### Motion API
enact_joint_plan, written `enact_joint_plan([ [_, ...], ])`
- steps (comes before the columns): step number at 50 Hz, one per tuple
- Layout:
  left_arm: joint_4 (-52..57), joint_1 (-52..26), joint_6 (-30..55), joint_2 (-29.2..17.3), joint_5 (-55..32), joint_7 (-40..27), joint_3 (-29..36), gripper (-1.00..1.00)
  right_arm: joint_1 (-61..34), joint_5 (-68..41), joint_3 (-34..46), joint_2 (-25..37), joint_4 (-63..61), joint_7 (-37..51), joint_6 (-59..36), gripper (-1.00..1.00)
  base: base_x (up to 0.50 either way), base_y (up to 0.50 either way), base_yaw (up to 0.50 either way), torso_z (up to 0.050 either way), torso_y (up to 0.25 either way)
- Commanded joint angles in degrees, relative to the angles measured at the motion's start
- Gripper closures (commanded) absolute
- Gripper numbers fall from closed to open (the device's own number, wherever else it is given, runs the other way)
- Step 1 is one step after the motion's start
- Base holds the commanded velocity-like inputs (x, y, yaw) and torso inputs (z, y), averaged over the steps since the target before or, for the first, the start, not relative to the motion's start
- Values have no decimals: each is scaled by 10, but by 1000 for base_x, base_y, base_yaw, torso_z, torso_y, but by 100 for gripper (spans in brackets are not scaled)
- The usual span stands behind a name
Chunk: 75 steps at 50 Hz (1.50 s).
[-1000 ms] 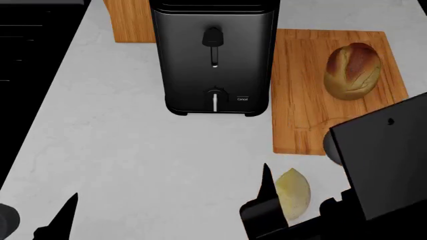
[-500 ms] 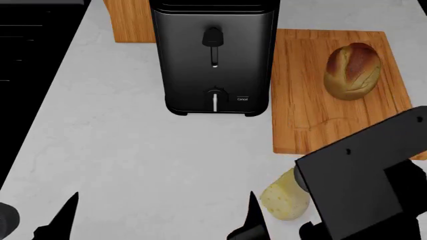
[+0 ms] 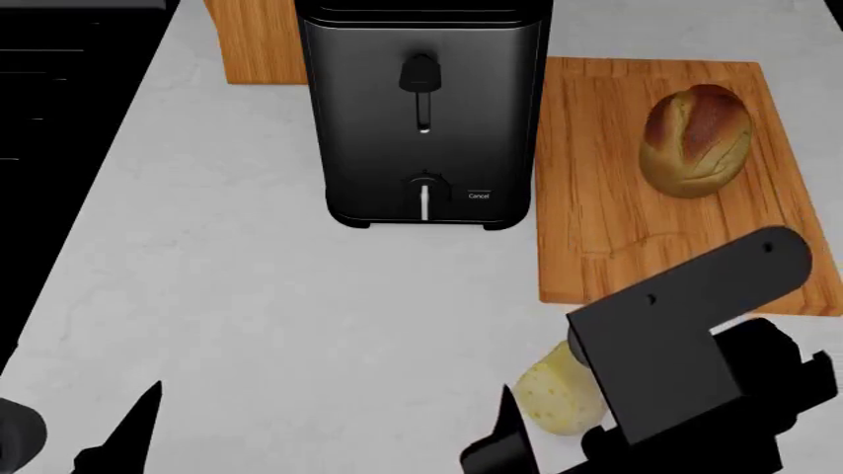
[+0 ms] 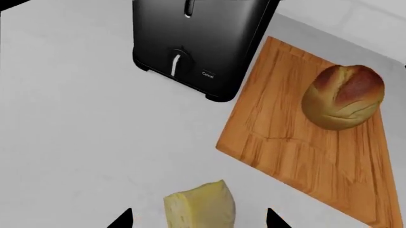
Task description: Place the bread and cheese on the cutting board.
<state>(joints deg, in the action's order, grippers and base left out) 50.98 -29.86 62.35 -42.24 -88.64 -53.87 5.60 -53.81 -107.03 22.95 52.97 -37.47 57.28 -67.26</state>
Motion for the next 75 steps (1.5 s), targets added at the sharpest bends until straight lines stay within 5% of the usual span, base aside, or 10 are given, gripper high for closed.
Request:
enact_joint_plan([
  [1, -28, -32, -13, 11, -4, 16, -24, -100, 20, 60, -12, -19, 14, -49, -13, -100, 0, 0, 0, 0, 0],
  [62, -22, 3, -28, -4, 24, 35, -22, -100, 82, 285, 53, -55, 101, -208, 22, -100, 0, 0, 0, 0, 0],
  [63, -23, 1, -27, -3, 25, 36, -20, -100, 81, 287, 52, -54, 96, -204, 23, 100, 0, 0, 0, 0, 0],
  [75, -24, -12, -26, 0, 16, 26, -12, -100, 43, 266, 43, -56, 94, -192, 13, 100, 0, 0, 0, 0, 0],
])
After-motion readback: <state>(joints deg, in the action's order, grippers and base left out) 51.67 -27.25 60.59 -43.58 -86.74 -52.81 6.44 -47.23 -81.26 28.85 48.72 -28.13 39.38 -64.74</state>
